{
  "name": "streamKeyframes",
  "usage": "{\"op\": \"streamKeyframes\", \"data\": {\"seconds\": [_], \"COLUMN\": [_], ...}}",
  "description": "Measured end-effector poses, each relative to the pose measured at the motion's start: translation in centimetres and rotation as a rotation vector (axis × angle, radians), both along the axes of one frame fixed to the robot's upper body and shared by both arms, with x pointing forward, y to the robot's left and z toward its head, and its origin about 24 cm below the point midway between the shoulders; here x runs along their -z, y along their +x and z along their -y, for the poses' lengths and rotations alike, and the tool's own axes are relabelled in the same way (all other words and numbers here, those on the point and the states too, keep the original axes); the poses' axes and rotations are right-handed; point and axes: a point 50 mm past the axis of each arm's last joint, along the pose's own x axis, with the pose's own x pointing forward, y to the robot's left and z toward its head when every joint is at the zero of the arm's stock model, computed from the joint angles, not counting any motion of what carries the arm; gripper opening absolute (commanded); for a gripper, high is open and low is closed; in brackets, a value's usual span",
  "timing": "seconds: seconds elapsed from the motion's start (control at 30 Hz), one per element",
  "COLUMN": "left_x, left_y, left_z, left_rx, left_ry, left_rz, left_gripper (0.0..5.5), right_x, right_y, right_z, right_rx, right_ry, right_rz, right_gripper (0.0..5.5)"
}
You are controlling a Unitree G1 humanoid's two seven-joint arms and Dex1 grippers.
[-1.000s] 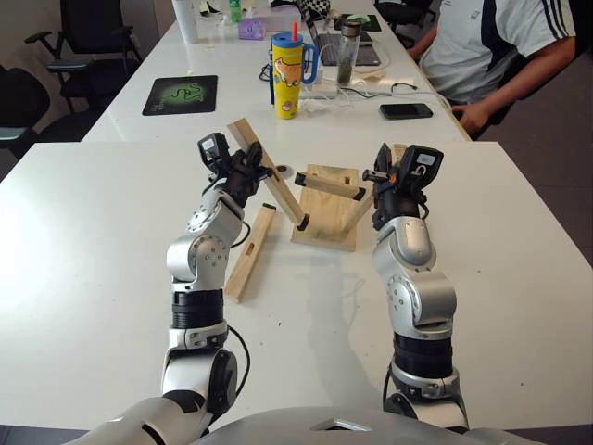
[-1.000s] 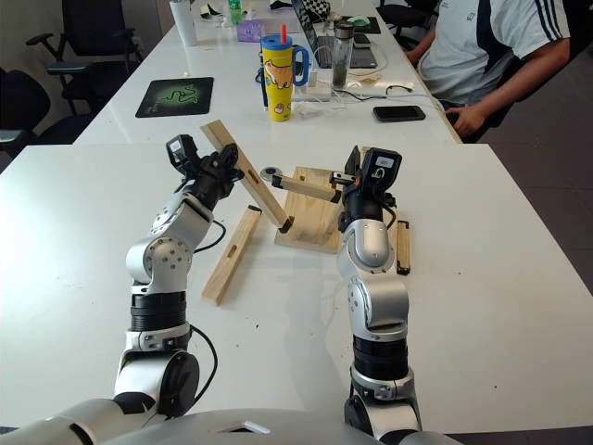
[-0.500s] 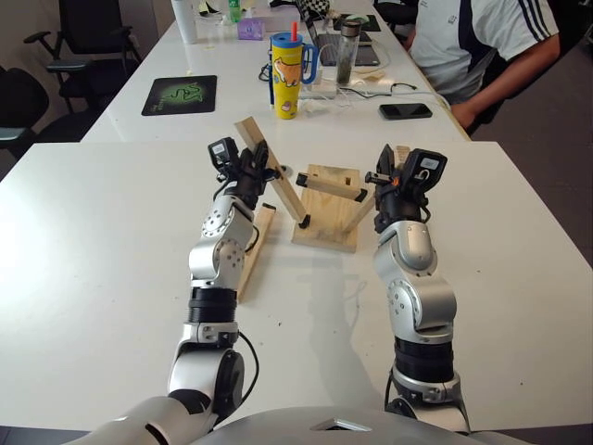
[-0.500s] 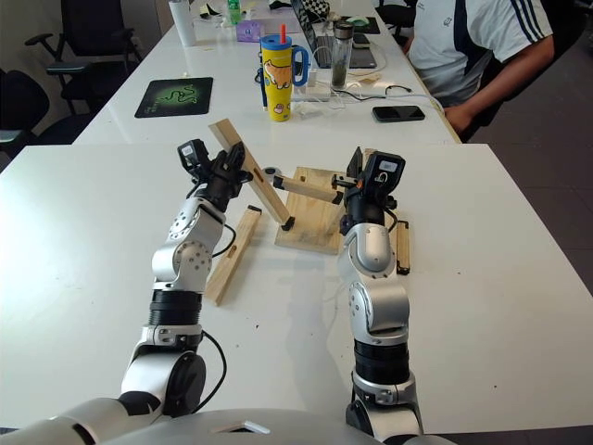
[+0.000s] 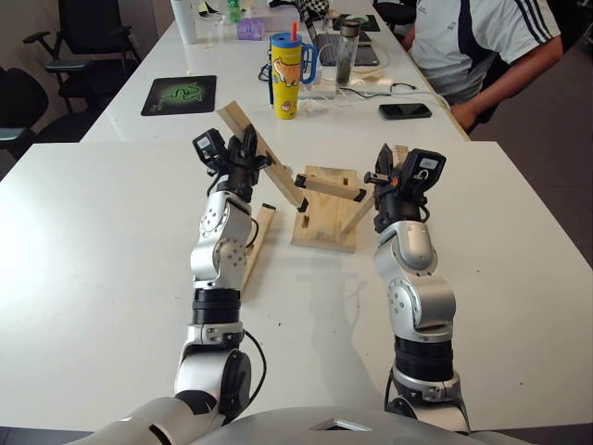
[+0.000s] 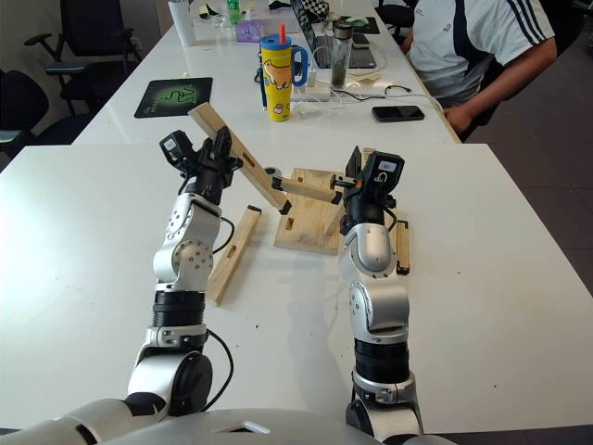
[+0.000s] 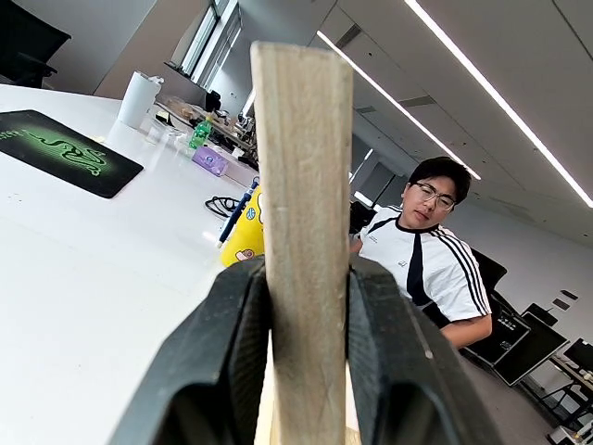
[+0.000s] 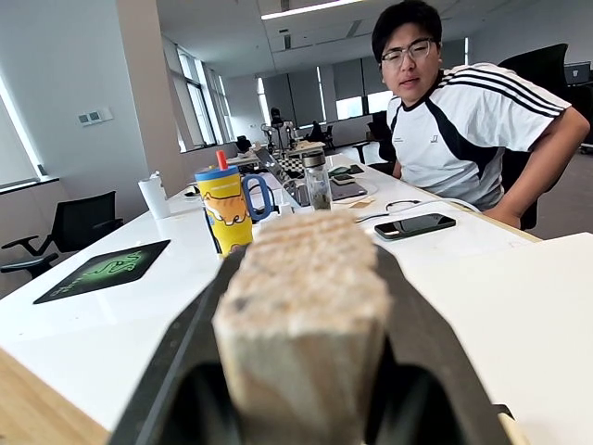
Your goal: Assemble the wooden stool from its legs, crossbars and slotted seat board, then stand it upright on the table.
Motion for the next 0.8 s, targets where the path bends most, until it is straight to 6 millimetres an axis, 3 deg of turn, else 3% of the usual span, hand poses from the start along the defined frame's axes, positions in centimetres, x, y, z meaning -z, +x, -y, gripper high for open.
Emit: {"op": "streamKeyframes", "data": {"seconds": [0.1, 0.3, 0.5, 0.8], "left_x": [1.8, 2.4, 1.9, 1.1], "left_y": [0.4, 0.2, -1.2, -3.3], "left_z": [0.1, 0.0, 1.3, 1.5], "left_rx": [-0.002, -0.032, -0.005, 0.014], "left_ry": [-0.005, -0.024, 0.101, 0.237], "left_rz": [-0.077, -0.080, -0.032, -0.089], "left_gripper": [1.04, 1.04, 1.04, 1.04], "right_x": [0.0, -0.1, -0.1, -0.1], "right_y": [0.1, 0.2, 0.2, 0.2], "right_z": [-0.1, -0.1, 0.0, 0.0], "right_rx": [-0.006, -0.009, -0.009, -0.009], "right_ry": [-0.001, -0.003, -0.003, -0.004], "right_rz": [-0.001, -0.005, -0.005, -0.007], "right_gripper": [1.01, 1.01, 1.01, 1.01]}}
